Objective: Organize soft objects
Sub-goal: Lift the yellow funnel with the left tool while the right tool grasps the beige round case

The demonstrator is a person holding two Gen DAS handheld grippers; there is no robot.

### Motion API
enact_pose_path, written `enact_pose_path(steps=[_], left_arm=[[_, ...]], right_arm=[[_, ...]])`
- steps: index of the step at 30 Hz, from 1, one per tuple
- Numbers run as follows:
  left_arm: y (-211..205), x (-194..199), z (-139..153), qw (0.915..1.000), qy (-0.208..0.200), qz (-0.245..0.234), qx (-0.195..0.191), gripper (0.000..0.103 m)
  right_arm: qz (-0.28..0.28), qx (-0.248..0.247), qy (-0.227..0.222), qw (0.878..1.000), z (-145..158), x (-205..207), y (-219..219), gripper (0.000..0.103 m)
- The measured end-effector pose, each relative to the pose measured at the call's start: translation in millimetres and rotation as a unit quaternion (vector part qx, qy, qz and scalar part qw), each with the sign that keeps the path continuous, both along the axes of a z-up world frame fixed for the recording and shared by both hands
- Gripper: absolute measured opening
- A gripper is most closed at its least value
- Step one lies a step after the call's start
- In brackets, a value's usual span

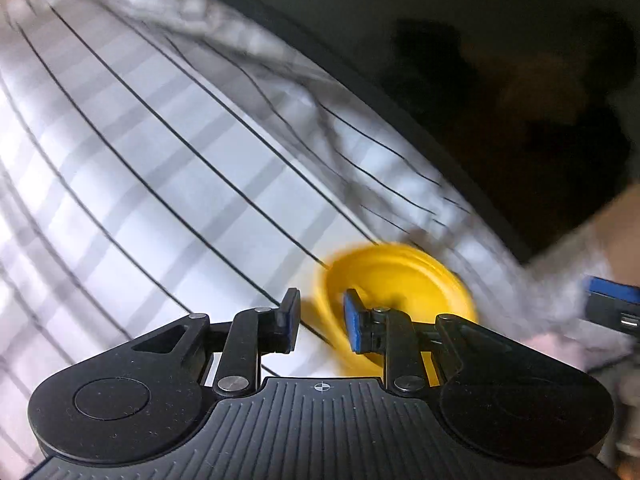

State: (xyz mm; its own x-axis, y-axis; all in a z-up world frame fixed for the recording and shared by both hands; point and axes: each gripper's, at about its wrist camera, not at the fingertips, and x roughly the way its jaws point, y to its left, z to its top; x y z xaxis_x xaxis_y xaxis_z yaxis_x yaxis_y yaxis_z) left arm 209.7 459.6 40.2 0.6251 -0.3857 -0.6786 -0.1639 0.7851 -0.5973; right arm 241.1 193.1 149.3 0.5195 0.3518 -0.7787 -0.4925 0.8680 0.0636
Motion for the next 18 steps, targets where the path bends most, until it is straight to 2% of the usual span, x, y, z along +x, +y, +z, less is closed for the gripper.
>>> enact_pose_path(steps=[2,4,7,8,9,10,11,12,15,18], left_arm=[[-5.8,1.1,-0.3,0.9999,-0.005,-0.016,0.0,0.032],[-13.2,4.2,-0.8,0.9994,-0.01,-0.028,0.018,0.032],[-17.6,7.7,-1.2,0.9992,-0.019,-0.029,0.022,0.032],[-18.5,8.4,-1.1,0.9991,-0.019,-0.03,0.022,0.032],[-19.8,8.5,-0.6,0.999,-0.02,-0.032,0.023,0.032],[-20.9,7.9,-0.2,0.9988,-0.021,-0.035,0.026,0.032],[-21.6,7.3,0.1,0.9987,-0.022,-0.037,0.028,0.032],[-21.5,7.3,0.8,0.9986,-0.022,-0.038,0.029,0.032],[-20.4,7.9,-1.4,0.9994,-0.017,-0.025,0.016,0.03],[-15.7,4.7,-5.3,0.9998,-0.012,0.004,-0.018,0.029]], right_arm=[[-0.005,0.011,0.011,1.0,-6.3,6.1,2.9,0.089],[-0.01,0.025,0.024,0.999,-11.2,13.4,10.8,0.089],[-0.008,0.048,0.056,0.997,-22.4,26.0,25.9,0.088],[-0.005,0.053,0.072,0.996,-28.1,30.0,32.0,0.082],[-0.002,0.056,0.09,0.994,-34.7,34.1,38.4,0.07],[0.003,0.058,0.105,0.993,-39.8,38.3,43.4,0.063],[0.006,0.057,0.122,0.991,-46.8,42.5,49.3,0.049],[0.008,0.054,0.134,0.989,-53.3,45.2,53.8,0.043],[0.01,0.049,0.15,0.987,-66.5,48.0,61.1,0.041],[0.017,0.047,0.154,0.987,-71.4,45.0,62.5,0.041]])
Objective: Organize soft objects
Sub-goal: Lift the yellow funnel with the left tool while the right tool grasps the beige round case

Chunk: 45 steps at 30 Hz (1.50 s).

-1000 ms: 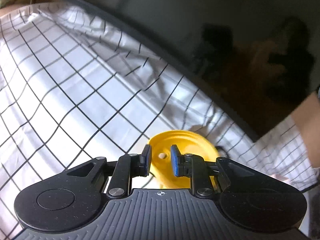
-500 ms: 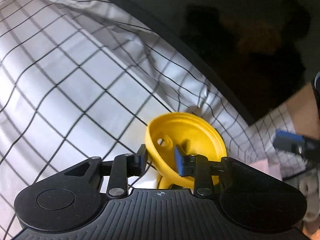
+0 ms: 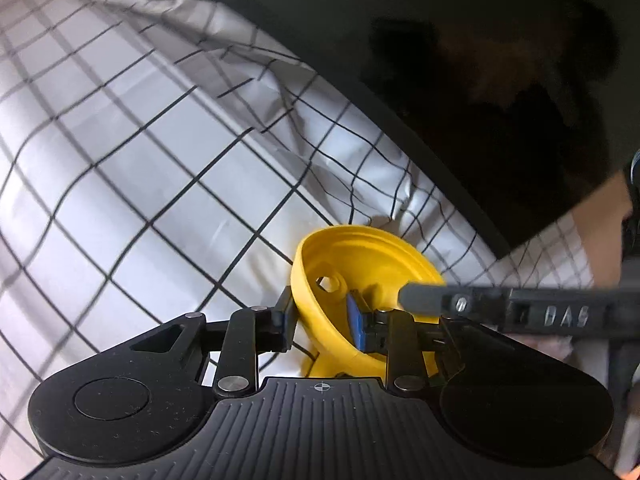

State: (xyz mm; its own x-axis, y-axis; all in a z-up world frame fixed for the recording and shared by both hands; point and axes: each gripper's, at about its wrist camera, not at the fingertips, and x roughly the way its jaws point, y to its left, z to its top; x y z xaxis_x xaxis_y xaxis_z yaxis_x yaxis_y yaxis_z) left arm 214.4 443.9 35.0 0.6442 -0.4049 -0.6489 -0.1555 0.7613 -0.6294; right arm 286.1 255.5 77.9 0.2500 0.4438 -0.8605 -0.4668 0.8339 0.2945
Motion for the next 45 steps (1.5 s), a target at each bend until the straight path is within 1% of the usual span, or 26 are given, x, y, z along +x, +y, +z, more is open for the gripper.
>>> enact_pose_path(steps=[2,3,8,10,11,12,13,14,15,17,19,21,23,26,28,29,32,33,36,39,45], left_arm=[[1.7,-2.0,-2.4,0.9998,0.001,0.009,-0.019,0.029],[1.2,-2.3,-2.5,0.9997,0.0,0.007,-0.021,0.029],[-8.5,-8.0,6.5,0.9994,-0.019,0.007,0.026,0.027],[-9.7,-10.8,9.9,0.9989,-0.027,0.007,0.038,0.026],[-9.4,-12.9,11.9,0.9986,-0.033,0.007,0.041,0.026],[-9.2,-15.7,14.6,0.9982,-0.039,0.008,0.045,0.025],[-8.9,-18.9,17.6,0.9977,-0.045,0.009,0.05,0.025],[-7.8,-22.8,20.7,0.9971,-0.054,0.011,0.053,0.024],[-6.5,-26.8,23.1,0.9967,-0.061,0.014,0.053,0.024],[-0.6,-38.2,28.5,0.9954,-0.079,0.025,0.049,0.024],[7.4,-53.6,35.0,0.9928,-0.099,0.044,0.053,0.024],[14.4,-68.8,40.8,0.9896,-0.113,0.066,0.06,0.023],[19.9,-83.4,45.3,0.9864,-0.123,0.084,0.07,0.023],[25.6,-99.9,45.3,0.9851,-0.123,0.098,0.069,0.023],[25.7,-106.2,40.8,0.9854,-0.117,0.102,0.069,0.022],[25.5,-108.7,37.8,0.9858,-0.113,0.104,0.068,0.021],[27.5,-114.7,29.3,0.9869,-0.102,0.11,0.061,0.021],[28.9,-116.9,26.0,0.9872,-0.097,0.112,0.059,0.021],[30.4,-119.9,19.6,0.9881,-0.088,0.115,0.053,0.021],[31.5,-122.2,16.8,0.988,-0.089,0.118,0.044,0.02],[32.3,-119.0,13.9,0.9885,-0.087,0.116,0.041,0.02]], right_arm=[[0.008,-0.006,-0.006,1.0,0.7,-3.3,-1.0,0.041],[0.01,-0.009,-0.009,1.0,1.5,-4.6,-1.8,0.041],[0.017,-0.01,-0.023,1.0,8.3,-9.7,-5.6,0.041],[0.017,-0.011,-0.035,0.999,14.9,-13.6,-6.8,0.042],[0.018,-0.014,-0.044,0.999,19.2,-15.7,-7.5,0.047],[0.018,-0.016,-0.054,0.998,22.8,-17.2,-8.3,0.056],[0.018,-0.02,-0.068,0.997,29.2,-19.3,-10.0,0.063],[0.016,-0.024,-0.082,0.996,34.9,-20.6,-12.5,0.077],[0.013,-0.027,-0.094,0.995,39.4,-20.7,-15.5,0.085],[0.006,-0.044,-0.12,0.992,48.3,-18.7,-24.9,0.086],[-0.007,-0.069,-0.125,0.99,50.4,-11.9,-37.0,0.086],[-0.022,-0.083,-0.105,0.991,46.3,-2.9,-49.7,0.087],[-0.033,-0.093,-0.057,0.994,35.0,8.6,-59.9,0.087],[-0.056,-0.09,0.005,0.994,13.4,25.7,-65.2,0.087],[-0.074,-0.086,0.039,0.993,-2.4,35.6,-65.1,0.087],[-0.09,-0.084,0.061,0.991,-12.0,42.4,-64.3,0.087],[-0.125,-0.075,0.109,0.983,-33.1,47.5,-59.7,0.087],[-0.131,-0.076,0.111,0.982,-37.4,48.0,-57.4,0.09],[-0.125,-0.092,0.084,0.984,-37.7,46.4,-46.5,0.097],[-0.131,-0.093,0.082,0.984,-40.7,45.6,-43.7,0.102],[-0.131,-0.095,0.075,0.984,-44.3,40.1,-42.8,0.103]])
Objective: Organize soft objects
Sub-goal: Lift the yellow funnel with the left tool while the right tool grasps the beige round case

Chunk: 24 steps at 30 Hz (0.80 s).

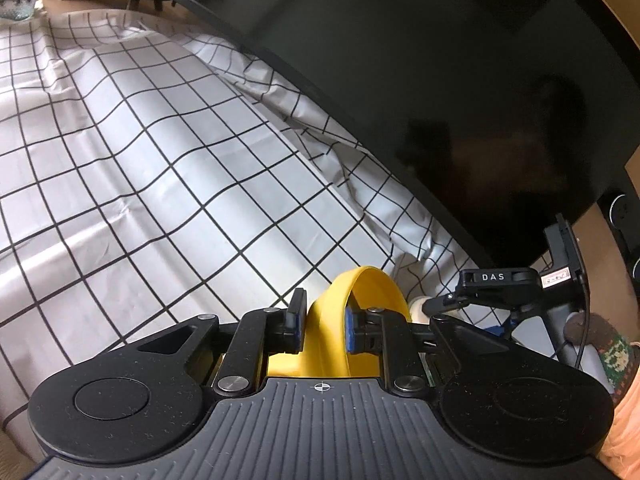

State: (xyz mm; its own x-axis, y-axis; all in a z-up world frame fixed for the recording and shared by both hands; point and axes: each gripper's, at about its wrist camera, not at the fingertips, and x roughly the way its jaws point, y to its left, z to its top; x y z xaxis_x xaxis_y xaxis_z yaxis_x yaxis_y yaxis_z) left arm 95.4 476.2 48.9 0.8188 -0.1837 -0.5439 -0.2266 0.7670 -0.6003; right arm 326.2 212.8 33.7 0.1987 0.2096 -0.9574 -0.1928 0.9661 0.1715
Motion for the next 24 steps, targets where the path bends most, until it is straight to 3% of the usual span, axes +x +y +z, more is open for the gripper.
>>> enact_pose_path(steps=[7,16,18,22,24], left_arm=[[-1.0,1.6,-3.3,1.0,0.003,-0.003,-0.005,0.021],[0.3,4.5,-5.5,0.9999,0.004,-0.003,-0.013,0.021],[1.2,5.1,-6.0,0.9999,0.003,-0.003,-0.016,0.021],[3.7,4.7,-6.3,0.9997,0.003,0.002,-0.023,0.021],[4.8,3.3,-6.2,0.9997,0.003,0.001,-0.025,0.021]], right_arm=[[0.006,0.083,0.014,0.996,11.2,-11.5,-9.8,0.086],[0.046,0.182,-0.029,0.982,61.1,-32.7,-6.6,0.085],[0.048,0.181,-0.051,0.981,64.4,-33.9,2.3,0.086],[0.036,0.12,-0.087,0.988,52.5,-26.9,17.6,0.087],[0.015,0.133,-0.085,0.987,48.3,-21.9,9.4,0.087]])
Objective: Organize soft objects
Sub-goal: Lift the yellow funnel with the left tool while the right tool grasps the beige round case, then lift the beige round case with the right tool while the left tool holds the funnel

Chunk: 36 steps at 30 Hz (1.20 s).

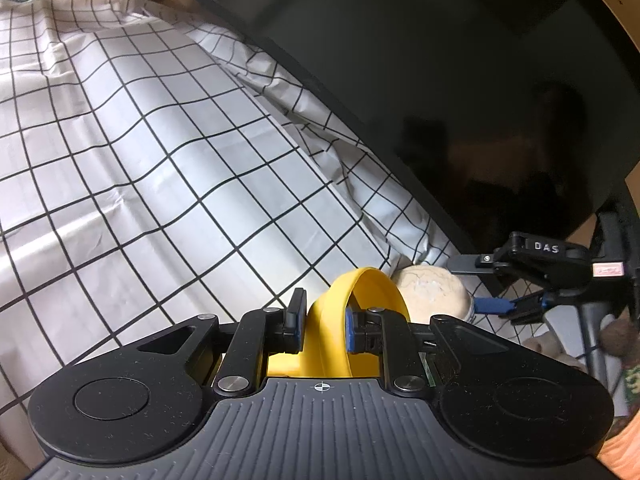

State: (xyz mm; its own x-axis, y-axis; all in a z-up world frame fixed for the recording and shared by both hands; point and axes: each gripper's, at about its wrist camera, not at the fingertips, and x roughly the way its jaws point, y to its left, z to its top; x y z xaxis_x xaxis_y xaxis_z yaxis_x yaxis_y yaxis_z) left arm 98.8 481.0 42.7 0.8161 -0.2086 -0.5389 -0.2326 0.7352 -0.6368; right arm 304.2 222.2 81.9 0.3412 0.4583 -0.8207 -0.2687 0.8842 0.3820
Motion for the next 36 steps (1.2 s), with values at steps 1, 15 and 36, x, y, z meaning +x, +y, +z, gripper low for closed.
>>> enact_pose_path(steps=[1,15,36], left_arm=[[0.1,-0.8,0.2,1.0,0.0,0.0,0.0,0.021],[6.2,-1.1,-0.2,0.9999,0.003,0.009,-0.007,0.021],[0.4,-1.5,-0.9,0.9999,-0.002,0.012,-0.004,0.021]], right_arm=[[-0.002,0.021,0.003,1.0,1.6,-0.3,-6.6,0.087],[0.068,-0.017,0.001,0.998,-7.8,-4.3,39.7,0.085],[0.087,-0.089,0.039,0.991,-22.3,3.5,41.5,0.044]])
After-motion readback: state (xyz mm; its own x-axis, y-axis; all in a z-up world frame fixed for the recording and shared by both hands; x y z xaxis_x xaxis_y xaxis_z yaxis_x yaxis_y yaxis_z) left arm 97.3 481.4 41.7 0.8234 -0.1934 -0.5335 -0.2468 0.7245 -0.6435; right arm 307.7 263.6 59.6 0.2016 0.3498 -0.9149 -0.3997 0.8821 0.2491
